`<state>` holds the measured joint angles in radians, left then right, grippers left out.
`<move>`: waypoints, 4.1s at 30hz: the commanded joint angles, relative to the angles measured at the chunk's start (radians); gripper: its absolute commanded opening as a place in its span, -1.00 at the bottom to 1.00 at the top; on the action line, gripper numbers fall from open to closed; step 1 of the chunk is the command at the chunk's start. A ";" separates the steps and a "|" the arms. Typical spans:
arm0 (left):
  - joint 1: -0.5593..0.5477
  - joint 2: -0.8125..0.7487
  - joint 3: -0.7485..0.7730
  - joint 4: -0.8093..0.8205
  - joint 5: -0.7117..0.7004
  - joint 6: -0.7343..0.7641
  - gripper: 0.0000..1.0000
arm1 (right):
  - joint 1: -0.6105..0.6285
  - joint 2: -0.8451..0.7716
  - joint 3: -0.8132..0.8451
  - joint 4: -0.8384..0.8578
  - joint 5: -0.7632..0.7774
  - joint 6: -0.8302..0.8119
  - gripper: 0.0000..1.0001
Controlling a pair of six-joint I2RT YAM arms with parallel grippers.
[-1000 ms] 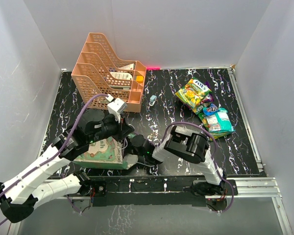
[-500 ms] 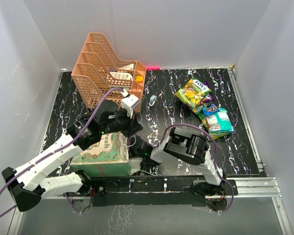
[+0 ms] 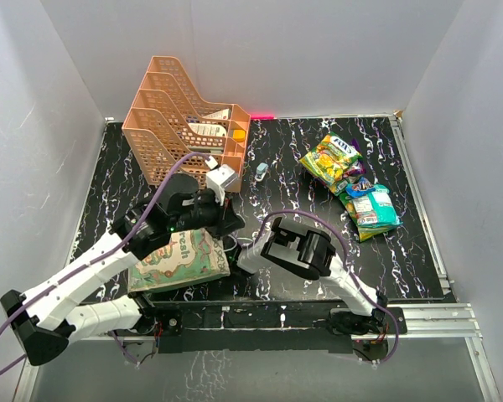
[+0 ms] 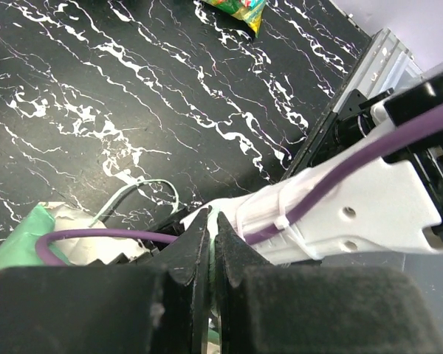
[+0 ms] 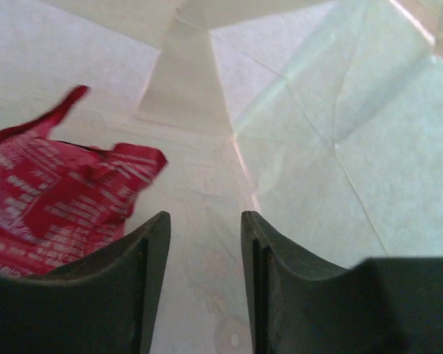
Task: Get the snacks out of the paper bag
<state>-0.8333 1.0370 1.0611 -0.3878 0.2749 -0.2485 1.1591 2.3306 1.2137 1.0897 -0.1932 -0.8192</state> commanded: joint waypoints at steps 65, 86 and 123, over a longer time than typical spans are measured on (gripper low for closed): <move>-0.008 -0.486 -0.326 0.093 -0.427 0.189 -1.00 | -0.277 -1.108 -0.781 -0.639 0.116 1.724 0.41; -0.009 -0.357 -0.144 0.050 -0.275 0.266 -1.00 | -0.228 -0.476 -0.604 -0.210 -0.059 1.975 -0.34; -0.014 -0.237 -0.141 -0.063 -0.274 0.174 -1.00 | -0.192 -0.343 -0.517 -0.187 0.112 1.916 -0.35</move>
<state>-0.8410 0.8360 0.9619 -0.4603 0.1360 -0.0322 0.9813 2.1319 0.7177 1.1484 -0.1360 1.2057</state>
